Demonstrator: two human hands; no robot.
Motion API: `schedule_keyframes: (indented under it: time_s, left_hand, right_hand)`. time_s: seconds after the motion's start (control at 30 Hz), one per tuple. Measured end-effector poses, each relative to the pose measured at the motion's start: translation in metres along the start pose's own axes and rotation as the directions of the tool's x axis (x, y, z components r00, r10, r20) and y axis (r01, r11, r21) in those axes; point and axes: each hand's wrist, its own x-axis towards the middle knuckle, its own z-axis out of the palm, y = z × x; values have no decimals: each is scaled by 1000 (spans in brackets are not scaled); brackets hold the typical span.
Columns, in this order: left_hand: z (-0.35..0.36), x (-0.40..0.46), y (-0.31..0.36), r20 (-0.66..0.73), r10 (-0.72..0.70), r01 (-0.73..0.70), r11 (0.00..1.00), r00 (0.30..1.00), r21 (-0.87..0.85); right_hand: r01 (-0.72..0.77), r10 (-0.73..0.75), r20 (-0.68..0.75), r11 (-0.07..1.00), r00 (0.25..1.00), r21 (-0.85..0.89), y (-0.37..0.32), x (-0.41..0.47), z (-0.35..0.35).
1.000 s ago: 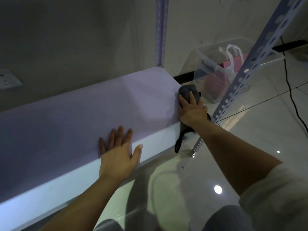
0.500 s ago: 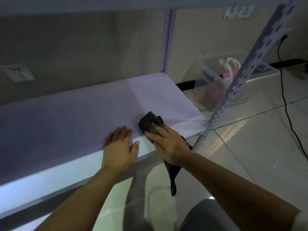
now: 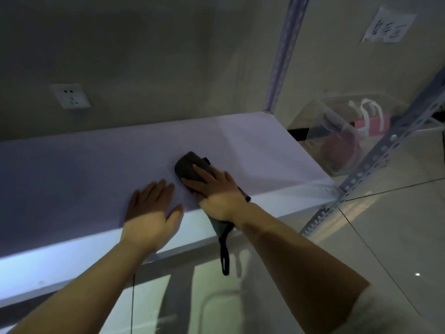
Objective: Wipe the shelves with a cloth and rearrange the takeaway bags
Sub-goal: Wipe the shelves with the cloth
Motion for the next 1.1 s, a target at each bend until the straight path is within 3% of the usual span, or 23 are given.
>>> schedule_keyframes:
  time_s: [0.17, 0.27, 0.43, 0.6, 0.7, 0.77, 0.87, 0.97, 1.1]
  left_hand:
    - [6, -1, -5, -51, -22, 19, 999, 998, -49]
    - [5, -2, -5, -51, -29, 26, 998, 998, -60]
    - [2, 1, -6, -25, -39, 38, 997, 999, -60]
    - [-2, 1, -2, 1, -46, 46, 998, 999, -46]
    - [-5, 0, 0, 71, -64, 67, 997, 995, -44]
    - [-8, 0, 0, 128, -55, 59, 998, 990, -28]
    - [-14, -6, -1, 186, -18, 26, 999, 982, -45]
    - [-19, -27, -11, 196, 81, -73, 996, 977, -49]
    - [-28, -69, -28, 158, 148, -138, 988, 976, -73]
  right_hand:
    - [-106, 106, -12, 994, 994, 13, 10, 68, -4]
    - [-249, 251, -31, 967, 968, 52, 45, 73, -14]
    - [-575, 581, -103, 814, 808, 80, 115, 27, -35]
    - [-703, 704, -116, 709, 701, 48, 116, -41, -32]
    - [-678, 671, -204, 734, 713, 45, 84, -77, -16]
    - [-618, 606, -215, 786, 766, 15, 51, -92, -11]
    - [-520, 515, -113, 854, 850, -15, -3, -100, -3]
    - [-330, 329, -104, 944, 939, 9, -45, -98, 7]
    - [-114, 114, -23, 993, 993, 23, -59, -99, 14]
